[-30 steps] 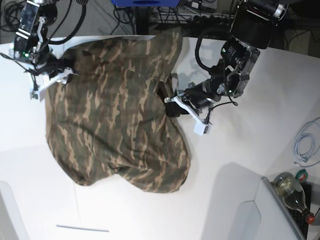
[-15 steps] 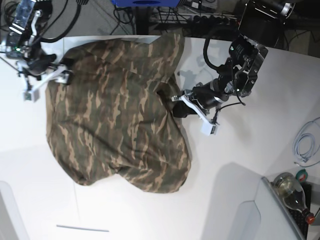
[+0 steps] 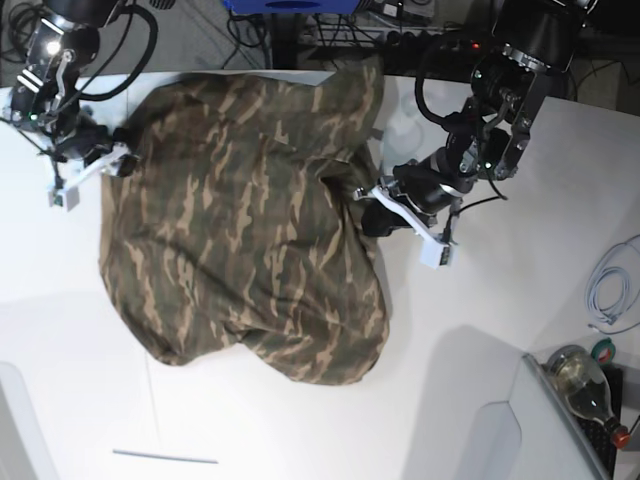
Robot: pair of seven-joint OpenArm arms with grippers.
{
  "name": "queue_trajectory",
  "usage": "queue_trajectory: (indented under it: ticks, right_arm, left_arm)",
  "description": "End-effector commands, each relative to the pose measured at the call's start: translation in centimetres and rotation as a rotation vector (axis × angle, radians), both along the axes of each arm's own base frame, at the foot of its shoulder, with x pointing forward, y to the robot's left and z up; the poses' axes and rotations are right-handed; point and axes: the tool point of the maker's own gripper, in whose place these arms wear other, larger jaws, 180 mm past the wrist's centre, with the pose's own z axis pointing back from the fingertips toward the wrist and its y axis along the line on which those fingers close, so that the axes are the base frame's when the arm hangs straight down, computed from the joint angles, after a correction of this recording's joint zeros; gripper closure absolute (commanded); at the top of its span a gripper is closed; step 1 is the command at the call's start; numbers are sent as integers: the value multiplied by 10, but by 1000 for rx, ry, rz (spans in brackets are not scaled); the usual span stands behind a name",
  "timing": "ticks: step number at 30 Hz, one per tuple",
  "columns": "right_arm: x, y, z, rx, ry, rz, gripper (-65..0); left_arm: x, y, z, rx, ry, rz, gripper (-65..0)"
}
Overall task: Layout the t-shirt on the table in an organized manner, then fold the t-shirt properly
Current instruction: 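Grasp the shirt edge with both grippers and lift it, then swing the lifted shirt up and lay it flat across the table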
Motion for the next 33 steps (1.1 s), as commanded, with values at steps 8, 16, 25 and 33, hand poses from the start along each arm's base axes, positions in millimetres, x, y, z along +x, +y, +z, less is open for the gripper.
queue_trajectory:
  ticks: [8, 16, 25, 33]
  right_arm:
    - [13, 2, 32, -44, -52, 146, 0]
    - [15, -64, 117, -282, -142, 37, 0]
    - [12, -57, 145, -288, -133, 70, 0]
    - [93, -54, 125, -190, -209, 168, 0]
  left_arm:
    - [26, -1, 53, -5, -123, 75, 0]
    - [35, 5, 86, 1, -167, 175, 0]
    - [41, 0, 126, -20, -234, 163, 0]
    - [104, -11, 102, -5, -66, 149, 0]
